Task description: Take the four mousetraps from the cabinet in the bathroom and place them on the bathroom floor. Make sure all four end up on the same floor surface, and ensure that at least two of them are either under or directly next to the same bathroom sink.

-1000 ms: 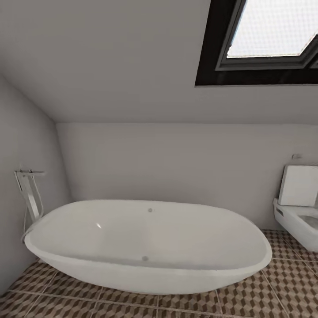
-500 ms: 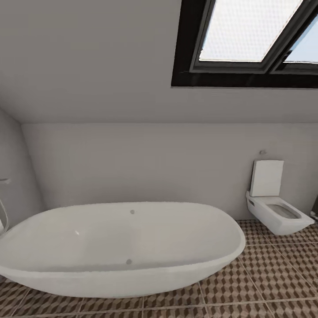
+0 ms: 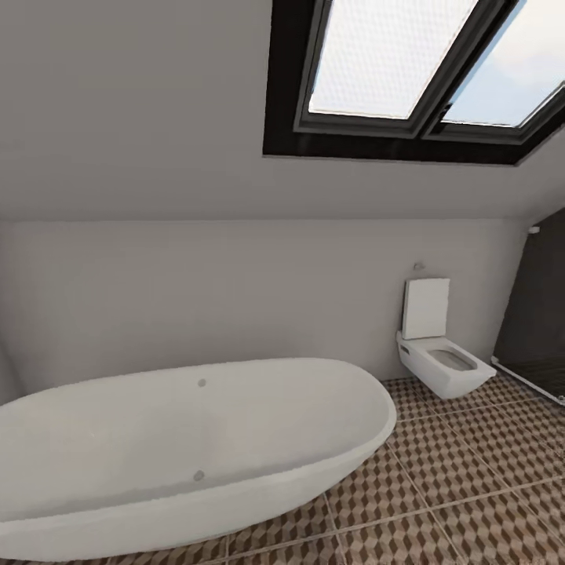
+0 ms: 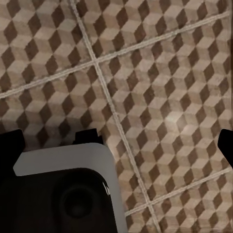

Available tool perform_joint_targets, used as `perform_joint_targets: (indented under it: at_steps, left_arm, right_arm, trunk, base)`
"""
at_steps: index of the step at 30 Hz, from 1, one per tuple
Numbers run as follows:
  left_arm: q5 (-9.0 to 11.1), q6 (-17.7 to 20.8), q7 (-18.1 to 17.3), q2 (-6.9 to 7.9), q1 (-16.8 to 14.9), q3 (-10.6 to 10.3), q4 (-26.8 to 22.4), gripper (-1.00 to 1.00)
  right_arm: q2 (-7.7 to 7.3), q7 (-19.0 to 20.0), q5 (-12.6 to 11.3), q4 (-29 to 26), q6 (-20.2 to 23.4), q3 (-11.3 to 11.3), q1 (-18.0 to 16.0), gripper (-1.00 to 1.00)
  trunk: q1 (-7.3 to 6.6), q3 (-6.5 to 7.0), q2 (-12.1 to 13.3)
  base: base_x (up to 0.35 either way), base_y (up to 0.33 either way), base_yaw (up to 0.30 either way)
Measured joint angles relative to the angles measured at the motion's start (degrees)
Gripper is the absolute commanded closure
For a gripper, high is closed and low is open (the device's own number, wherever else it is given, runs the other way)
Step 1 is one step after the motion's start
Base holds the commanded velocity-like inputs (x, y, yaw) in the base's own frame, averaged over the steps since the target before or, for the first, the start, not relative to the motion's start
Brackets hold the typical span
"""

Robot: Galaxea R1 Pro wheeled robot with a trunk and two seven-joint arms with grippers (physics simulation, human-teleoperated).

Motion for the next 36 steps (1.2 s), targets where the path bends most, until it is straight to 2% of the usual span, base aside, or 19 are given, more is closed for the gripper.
perform_joint_targets:
  at_steps: [36]
  left_arm:
    - [0.03, 0.01, 0.00, 0.01, 0.00, 0.03, 0.01, -1.00]
  right_arm:
    - [-0.09, 0.10, 0.00, 0.02, 0.00, -0.01, 0.00, -1.00]
  trunk:
    - [0.00, 0.62, 0.00]
  base:
    - [0.000, 0.000, -0.295]
